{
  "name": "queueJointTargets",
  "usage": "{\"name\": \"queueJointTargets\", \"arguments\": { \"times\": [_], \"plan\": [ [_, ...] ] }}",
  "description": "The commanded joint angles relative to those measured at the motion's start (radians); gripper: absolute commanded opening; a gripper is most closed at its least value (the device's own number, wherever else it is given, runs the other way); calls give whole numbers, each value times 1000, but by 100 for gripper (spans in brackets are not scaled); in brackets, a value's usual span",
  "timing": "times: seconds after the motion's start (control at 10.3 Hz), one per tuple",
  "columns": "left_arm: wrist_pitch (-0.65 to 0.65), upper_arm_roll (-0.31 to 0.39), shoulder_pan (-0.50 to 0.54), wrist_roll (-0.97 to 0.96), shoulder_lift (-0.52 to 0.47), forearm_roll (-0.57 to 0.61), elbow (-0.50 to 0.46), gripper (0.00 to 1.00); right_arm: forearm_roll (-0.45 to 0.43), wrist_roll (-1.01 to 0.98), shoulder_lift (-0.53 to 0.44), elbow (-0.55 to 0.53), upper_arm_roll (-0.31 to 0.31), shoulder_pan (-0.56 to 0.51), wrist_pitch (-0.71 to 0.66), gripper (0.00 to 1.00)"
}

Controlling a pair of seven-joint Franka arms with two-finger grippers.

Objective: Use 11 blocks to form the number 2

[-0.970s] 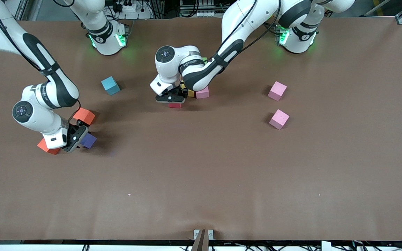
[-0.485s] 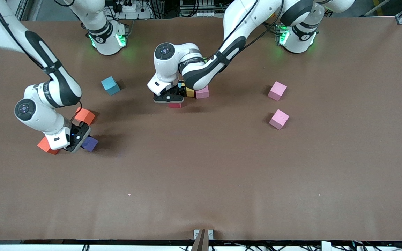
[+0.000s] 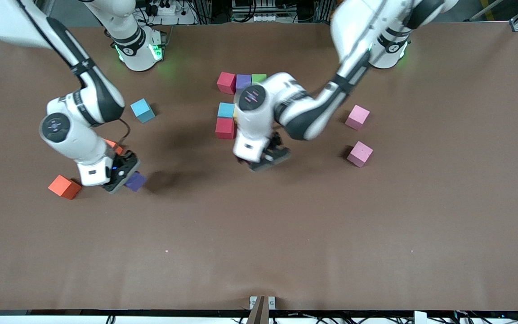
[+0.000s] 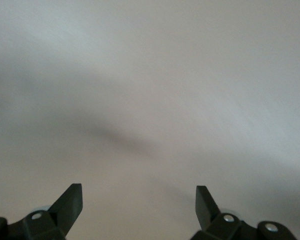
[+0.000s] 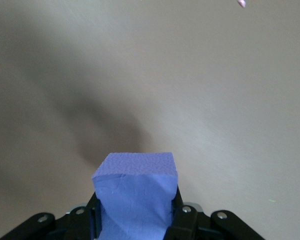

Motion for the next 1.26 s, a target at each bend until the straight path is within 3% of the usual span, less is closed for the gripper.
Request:
{"name": "queueJointTargets", "arguments": {
  "times": [0.0, 0.29, 0.39, 0.68, 0.87, 1.16],
  "plan": [
    [43, -16, 124, -64, -169, -39, -246, 100, 18, 258, -48, -40, 26, 71, -7, 35],
    [228, -18, 290, -176, -361, -61, -545, 100, 39, 653, -47, -38, 29, 250, 2, 35],
    [265, -18, 325, -200, -397, -64, -605, 100, 65, 744, -44, -38, 29, 289, 4, 35],
    [327, -18, 422, -237, -394, -73, -694, 100, 90, 1042, -6, -32, 12, 404, 52, 35],
    [403, -18, 456, -239, -388, -75, -756, 100, 90, 1099, 19, -40, -60, 485, 118, 36],
    [407, -19, 542, -236, -337, -75, -776, 100, 85, 1167, 48, -40, -89, 530, 129, 36]
  ]
}}
